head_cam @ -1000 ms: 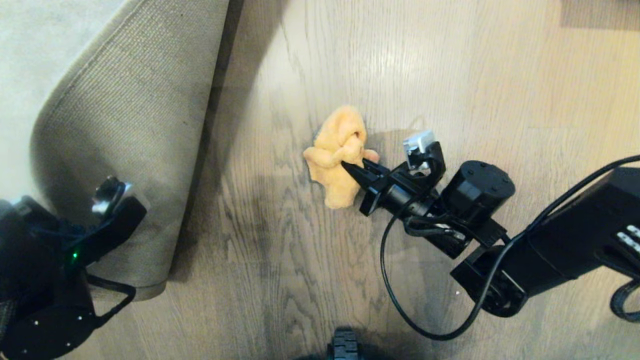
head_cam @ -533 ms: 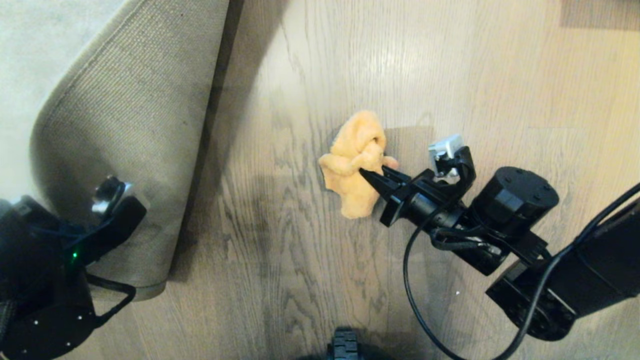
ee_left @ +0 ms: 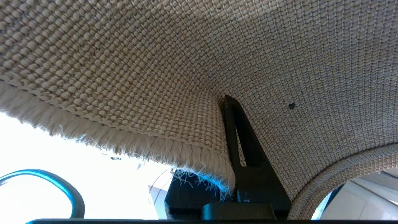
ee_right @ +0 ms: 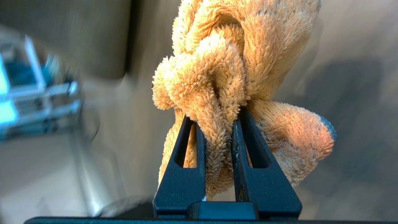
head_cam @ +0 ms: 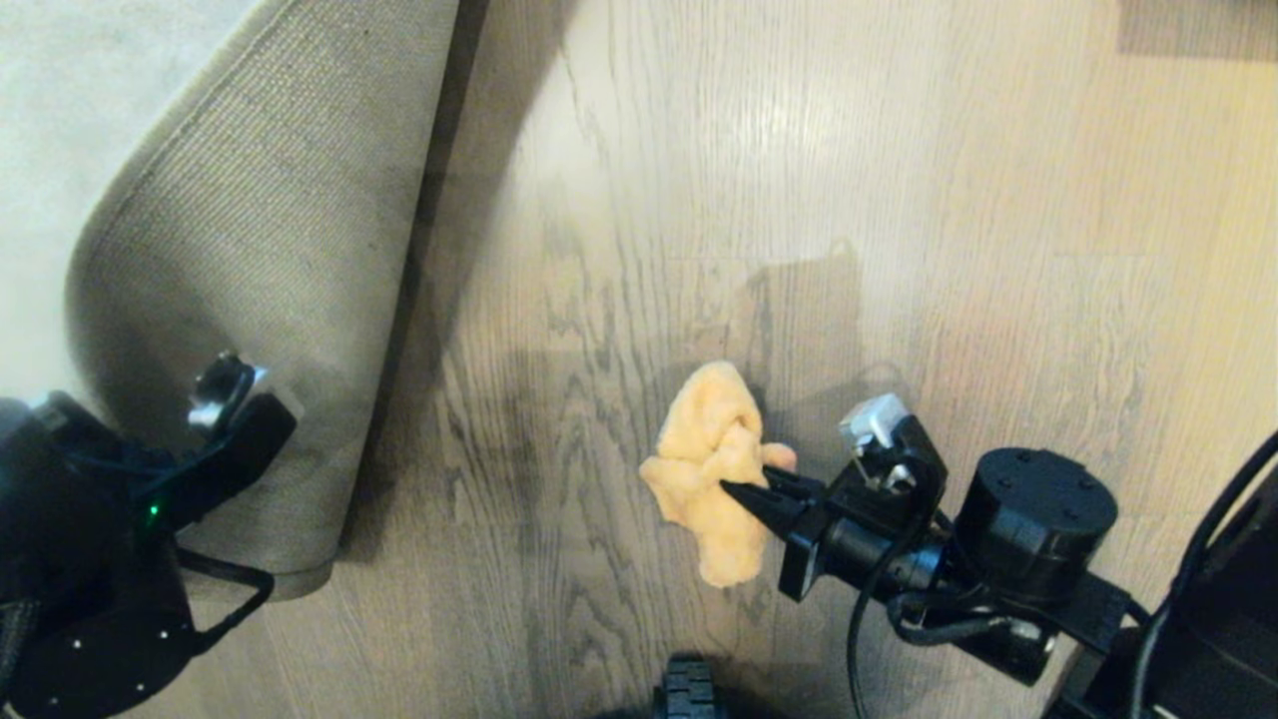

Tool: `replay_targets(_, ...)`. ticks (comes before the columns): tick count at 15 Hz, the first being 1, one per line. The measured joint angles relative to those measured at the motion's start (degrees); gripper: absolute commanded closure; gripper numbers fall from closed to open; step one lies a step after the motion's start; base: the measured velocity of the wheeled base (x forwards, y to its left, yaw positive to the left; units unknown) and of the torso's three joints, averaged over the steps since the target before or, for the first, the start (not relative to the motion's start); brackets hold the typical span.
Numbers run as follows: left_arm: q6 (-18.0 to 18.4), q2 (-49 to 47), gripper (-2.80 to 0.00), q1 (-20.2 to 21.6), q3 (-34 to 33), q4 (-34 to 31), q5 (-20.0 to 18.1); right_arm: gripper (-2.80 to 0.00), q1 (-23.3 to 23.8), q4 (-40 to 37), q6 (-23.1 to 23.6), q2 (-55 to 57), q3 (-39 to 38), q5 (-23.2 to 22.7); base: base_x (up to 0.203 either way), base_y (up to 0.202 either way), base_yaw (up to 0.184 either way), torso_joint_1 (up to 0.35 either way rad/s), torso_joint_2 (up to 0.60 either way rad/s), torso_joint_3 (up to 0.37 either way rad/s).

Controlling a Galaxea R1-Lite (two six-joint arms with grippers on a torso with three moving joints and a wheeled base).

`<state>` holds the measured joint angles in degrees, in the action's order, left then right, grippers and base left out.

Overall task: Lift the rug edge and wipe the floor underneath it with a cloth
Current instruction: Wipe the floor under the carpet with a rag

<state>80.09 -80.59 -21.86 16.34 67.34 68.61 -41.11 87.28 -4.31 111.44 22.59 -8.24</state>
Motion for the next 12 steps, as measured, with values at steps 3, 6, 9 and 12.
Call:
replay_targets(3, 0.0, -0.4, 0.00, 0.0, 0.1, 0.0, 0.0, 0.00, -4.8, 0.0, -0.3, 6.1, 2.0, 1.7, 0.000, 0.000, 0.000, 0.000, 0.00, 0.000)
replay_targets(6, 0.0, -0.6, 0.00, 0.0, 0.1, 0.0, 0.0, 0.00, -7.8, 0.0, -0.4, 13.2, 9.6, 2.0, 0.000, 0.000, 0.000, 0.000, 0.00, 0.000)
replay_targets(9, 0.0, -0.6, 0.00, 0.0, 0.0, 0.0, 0.0, 0.00, -8.9, -0.1, -0.4, 18.4, 13.4, 2.1, 0.000, 0.000, 0.000, 0.000, 0.00, 0.000)
replay_targets(12, 0.0, -0.6, 0.00, 0.0, -0.2, 0.0, 0.0, 0.00, -9.0, -0.1, -2.0, 21.4, 17.8, 4.1, 0.000, 0.000, 0.000, 0.000, 0.00, 0.000)
